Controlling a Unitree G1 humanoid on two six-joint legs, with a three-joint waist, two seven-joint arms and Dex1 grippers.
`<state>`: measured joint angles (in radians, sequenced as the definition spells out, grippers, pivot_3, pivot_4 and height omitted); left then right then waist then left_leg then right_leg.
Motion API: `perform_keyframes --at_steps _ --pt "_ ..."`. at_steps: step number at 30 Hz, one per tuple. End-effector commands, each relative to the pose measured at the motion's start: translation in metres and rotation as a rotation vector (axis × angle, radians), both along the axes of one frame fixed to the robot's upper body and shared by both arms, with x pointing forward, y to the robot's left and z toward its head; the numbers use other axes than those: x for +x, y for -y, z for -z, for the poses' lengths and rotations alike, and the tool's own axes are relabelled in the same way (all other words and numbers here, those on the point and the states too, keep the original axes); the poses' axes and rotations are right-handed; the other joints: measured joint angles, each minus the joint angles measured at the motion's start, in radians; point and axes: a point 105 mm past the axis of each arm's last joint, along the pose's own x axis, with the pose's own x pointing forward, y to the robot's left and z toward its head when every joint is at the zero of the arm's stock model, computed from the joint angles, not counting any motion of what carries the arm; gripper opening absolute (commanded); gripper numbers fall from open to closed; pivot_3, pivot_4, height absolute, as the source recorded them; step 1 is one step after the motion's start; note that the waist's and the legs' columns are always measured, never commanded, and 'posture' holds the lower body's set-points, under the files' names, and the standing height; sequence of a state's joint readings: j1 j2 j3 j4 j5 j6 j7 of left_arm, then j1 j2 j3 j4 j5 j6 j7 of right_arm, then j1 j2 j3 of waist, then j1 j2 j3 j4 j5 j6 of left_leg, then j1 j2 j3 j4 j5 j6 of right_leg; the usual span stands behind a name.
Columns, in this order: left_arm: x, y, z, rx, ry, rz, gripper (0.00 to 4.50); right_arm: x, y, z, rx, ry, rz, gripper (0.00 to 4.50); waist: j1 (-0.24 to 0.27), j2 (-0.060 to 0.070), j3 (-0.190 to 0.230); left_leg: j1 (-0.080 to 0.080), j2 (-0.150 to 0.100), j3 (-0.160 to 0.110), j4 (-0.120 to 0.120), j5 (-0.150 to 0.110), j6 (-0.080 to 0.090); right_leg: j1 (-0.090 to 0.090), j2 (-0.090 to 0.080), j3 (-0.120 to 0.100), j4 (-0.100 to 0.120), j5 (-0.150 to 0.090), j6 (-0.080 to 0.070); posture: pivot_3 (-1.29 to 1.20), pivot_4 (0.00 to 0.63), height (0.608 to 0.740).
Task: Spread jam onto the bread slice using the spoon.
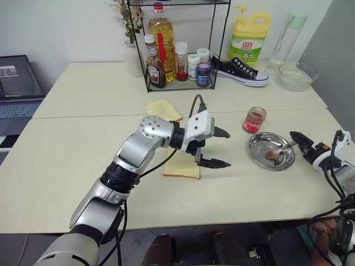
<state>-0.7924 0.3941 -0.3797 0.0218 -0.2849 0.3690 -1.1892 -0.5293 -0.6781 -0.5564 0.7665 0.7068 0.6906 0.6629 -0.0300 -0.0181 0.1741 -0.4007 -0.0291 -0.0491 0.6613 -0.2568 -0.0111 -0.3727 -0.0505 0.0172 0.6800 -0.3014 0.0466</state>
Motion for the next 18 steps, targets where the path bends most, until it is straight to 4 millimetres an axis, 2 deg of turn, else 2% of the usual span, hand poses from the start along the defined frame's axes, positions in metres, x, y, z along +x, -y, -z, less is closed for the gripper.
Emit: perform_keyframes --at_steps 1,4,7,18 --pt "0.0003 -0.005 -0.0105 -0.021 0.04 -0.015 4.48 0.0004 -0.0004 -0.0067 -0.008 0.016 -0.03 4.5 0.0 0.0 0.0 0.0 0.0 0.0 0.0 0.0 0.0 0.0 0.0 0.0 0.0 0.0 0.0 0.0 0.15 0.74" --pt "0.0022 -0.0069 -0.0114 -0.022 0.042 -0.023 4.48 -0.0019 -0.0054 -0.0079 0.011 0.025 -0.065 4.5 0.0 0.0 0.0 0.0 0.0 0.0 0.0 0.0 0.0 0.0 0.0 0.0 0.0 0.0 0.0 0.0 0.15 0.74" --pt "0.0036 -0.0067 -0.0115 -0.022 0.043 -0.025 4.5 -0.0041 -0.0077 -0.0084 0.033 0.028 -0.085 3.89 0.001 0.0 0.0 0.0 0.0 0.0 0.0 0.0 0.0 0.0 0.0 0.0 0.0 0.0 0.0 0.0 0.15 0.74" --pt "0.0046 -0.0006 -0.0129 -0.026 0.062 -0.017 4.5 -0.0017 -0.0044 -0.0067 0.018 0.031 -0.05 0.02 0.001 0.0 0.0 0.0 0.0 0.0 0.001 0.0 0.0 0.001 0.0 0.0 0.0 0.0 0.0 0.0 0.15 0.74"
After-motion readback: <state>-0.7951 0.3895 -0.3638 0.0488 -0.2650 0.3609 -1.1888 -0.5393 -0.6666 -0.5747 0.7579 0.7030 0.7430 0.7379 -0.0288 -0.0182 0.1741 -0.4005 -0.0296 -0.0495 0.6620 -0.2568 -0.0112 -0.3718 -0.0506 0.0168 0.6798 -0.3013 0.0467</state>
